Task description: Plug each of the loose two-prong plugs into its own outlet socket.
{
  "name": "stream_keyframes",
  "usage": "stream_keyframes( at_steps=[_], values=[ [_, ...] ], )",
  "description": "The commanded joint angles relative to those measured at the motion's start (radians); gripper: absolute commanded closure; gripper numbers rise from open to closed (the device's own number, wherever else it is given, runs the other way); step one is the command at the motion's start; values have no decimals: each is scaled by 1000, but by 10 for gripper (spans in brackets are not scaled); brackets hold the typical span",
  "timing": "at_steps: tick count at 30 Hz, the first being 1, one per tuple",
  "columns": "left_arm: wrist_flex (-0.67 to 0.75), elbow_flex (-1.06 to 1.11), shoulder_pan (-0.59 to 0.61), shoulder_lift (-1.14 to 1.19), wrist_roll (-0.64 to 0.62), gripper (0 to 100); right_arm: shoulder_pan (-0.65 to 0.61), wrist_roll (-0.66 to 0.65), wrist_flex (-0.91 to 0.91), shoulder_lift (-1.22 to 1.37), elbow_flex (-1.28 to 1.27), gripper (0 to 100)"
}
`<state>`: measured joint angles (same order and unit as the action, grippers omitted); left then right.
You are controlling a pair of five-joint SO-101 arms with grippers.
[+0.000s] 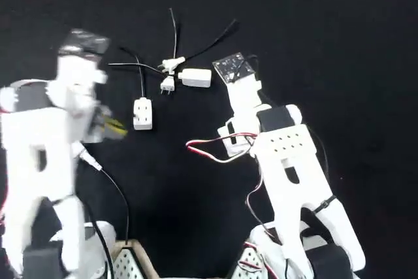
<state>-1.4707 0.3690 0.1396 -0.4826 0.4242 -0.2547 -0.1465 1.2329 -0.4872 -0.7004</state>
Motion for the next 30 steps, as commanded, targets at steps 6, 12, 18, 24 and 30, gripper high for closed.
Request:
stream_keyframes(
  at_steps=[6, 12, 18, 24, 30],
  values=[
    [704, 329, -177, 109, -282, 664, 12, 9, -12, 2, 2, 939],
    [789, 166, -173, 494, -384, 668, 12, 9, -12, 2, 2, 939],
    [546, -71, -124, 664, -379, 734, 14, 9, -12, 2, 2, 939],
    [394, -113, -116, 661, -338, 936, 14, 9, -12, 2, 2, 939],
    [262, -90, -119, 555, -215, 973, 14, 9, -12, 2, 2, 939]
  ],
)
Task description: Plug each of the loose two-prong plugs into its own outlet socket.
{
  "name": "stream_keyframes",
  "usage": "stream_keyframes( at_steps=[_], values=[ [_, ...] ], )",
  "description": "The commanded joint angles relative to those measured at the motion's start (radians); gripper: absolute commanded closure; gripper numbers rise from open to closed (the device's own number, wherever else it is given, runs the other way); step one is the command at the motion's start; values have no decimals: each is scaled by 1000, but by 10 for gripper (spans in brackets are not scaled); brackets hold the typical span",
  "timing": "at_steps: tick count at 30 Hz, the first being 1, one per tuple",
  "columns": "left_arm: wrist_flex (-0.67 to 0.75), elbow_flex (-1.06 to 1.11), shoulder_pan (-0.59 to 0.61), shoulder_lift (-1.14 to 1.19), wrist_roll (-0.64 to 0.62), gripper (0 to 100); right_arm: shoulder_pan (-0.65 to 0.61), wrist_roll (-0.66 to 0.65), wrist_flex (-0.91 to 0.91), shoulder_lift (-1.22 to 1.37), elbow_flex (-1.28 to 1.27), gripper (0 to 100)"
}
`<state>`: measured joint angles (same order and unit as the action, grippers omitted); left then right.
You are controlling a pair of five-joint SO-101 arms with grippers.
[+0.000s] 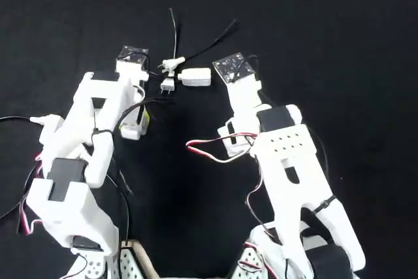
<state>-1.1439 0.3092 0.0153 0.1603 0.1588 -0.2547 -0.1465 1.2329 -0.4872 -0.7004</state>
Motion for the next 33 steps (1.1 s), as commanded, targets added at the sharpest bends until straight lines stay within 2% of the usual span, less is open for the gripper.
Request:
stream_keyframes(
  at_steps=[1, 4, 6, 8, 10, 12, 17, 20, 22, 27, 29, 33],
  values=[
    [-97, -19, 5, -117, 80, 971, 15, 9, -12, 2, 2, 939],
    [-193, 36, 2, -239, 207, 971, 15, 9, -12, 2, 2, 939],
    [-276, 108, -19, -354, 334, 971, 15, 9, -12, 2, 2, 939],
    [-350, 200, -65, -506, 482, 971, 15, 9, -12, 2, 2, 939],
    [-382, 297, -102, -692, 568, 971, 15, 9, -12, 2, 2, 939],
    [-368, 401, -114, -884, 698, 971, 15, 9, -11, 2, 2, 939],
    [-264, 739, -116, -1324, 1157, 967, 17, 9, -8, 2, 2, 939],
    [-196, 944, -125, -1514, 1320, 958, 17, 8, -8, 2, 2, 939],
    [-187, 1046, -125, -1579, 1428, 909, 17, 3, -11, 2, 2, 939],
    [-48, 1109, -116, -1587, 1441, 727, 17, 2, -12, 2, 2, 939],
    [31, 1099, -117, -1573, 1396, 661, 17, 2, -12, 2, 2, 939],
    [147, 1067, -93, -1522, 1350, 584, 17, 2, -12, 2, 2, 939]
  ],
)
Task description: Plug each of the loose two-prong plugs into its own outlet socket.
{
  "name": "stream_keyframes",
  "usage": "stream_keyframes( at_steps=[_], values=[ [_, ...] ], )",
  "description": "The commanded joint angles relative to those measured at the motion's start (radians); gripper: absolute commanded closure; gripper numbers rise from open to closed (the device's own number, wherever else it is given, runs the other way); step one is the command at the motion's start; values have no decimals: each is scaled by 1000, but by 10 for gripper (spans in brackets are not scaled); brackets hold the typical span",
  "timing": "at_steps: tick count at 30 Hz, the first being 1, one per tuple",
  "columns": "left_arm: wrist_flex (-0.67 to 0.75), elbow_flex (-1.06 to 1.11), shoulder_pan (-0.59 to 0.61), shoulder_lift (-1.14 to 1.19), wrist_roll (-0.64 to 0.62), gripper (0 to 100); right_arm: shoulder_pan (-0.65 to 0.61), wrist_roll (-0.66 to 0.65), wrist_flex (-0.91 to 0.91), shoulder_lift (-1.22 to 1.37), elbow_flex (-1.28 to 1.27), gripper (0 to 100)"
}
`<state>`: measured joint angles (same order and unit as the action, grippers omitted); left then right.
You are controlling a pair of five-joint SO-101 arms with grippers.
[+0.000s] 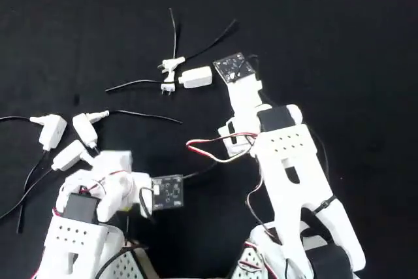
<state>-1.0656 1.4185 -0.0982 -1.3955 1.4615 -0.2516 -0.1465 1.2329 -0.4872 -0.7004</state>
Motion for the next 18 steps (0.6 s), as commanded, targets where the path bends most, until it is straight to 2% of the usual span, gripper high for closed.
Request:
stream_keyframes(
  at_steps=[1, 6, 8, 9, 12, 15, 18],
  values=[
    [74, -53, 31, 52, 63, 577, 14, 2, -12, 2, 2, 939],
    [77, -124, 136, 158, 137, 575, 14, 2, -12, 2, 2, 939],
    [58, -171, 173, 184, 94, 575, 14, 2, -12, 2, 2, 939],
    [15, -197, 166, 195, 25, 575, 14, 2, -12, 2, 2, 939],
    [-158, -318, 105, 193, -377, 575, 14, 2, -12, 2, 2, 939],
    [-270, -444, 96, 196, -810, 575, 14, 2, -12, 2, 2, 939],
    [-339, -487, 77, 199, -1145, 575, 14, 2, -12, 2, 2, 939]
  ],
)
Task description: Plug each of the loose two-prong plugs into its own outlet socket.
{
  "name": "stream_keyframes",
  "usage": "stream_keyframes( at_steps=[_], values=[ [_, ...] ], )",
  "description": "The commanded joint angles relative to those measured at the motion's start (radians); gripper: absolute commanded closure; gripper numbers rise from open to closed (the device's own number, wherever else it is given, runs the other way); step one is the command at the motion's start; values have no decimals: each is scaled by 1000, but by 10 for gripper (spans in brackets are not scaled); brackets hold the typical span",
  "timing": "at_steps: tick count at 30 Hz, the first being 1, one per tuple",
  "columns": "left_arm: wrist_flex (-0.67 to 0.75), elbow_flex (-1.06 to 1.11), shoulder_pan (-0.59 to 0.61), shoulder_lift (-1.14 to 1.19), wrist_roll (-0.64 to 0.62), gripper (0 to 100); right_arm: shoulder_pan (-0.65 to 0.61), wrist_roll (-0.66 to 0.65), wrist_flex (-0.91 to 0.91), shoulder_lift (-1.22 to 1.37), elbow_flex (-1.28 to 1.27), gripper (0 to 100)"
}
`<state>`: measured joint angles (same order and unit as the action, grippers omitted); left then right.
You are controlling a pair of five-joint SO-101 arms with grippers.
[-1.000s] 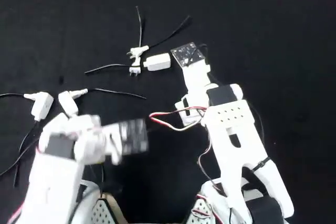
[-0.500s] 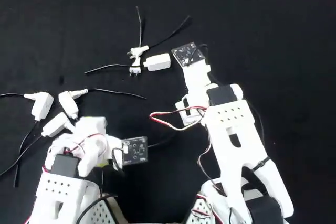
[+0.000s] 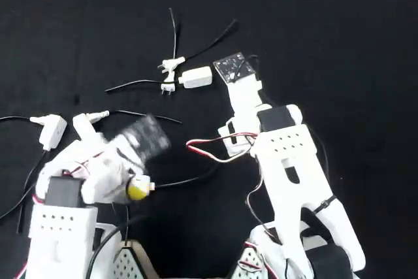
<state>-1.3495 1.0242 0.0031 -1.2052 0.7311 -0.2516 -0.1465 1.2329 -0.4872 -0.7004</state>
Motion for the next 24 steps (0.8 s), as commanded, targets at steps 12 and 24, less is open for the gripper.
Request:
stream_keyframes(
  at_steps=[12, 24],
  values=[
    [58, -191, 42, 601, -798, 575, 14, 6, -11, 2, 2, 939],
    [51, -386, -24, 1069, -872, 575, 14, 2, -11, 2, 2, 939]
  ],
)
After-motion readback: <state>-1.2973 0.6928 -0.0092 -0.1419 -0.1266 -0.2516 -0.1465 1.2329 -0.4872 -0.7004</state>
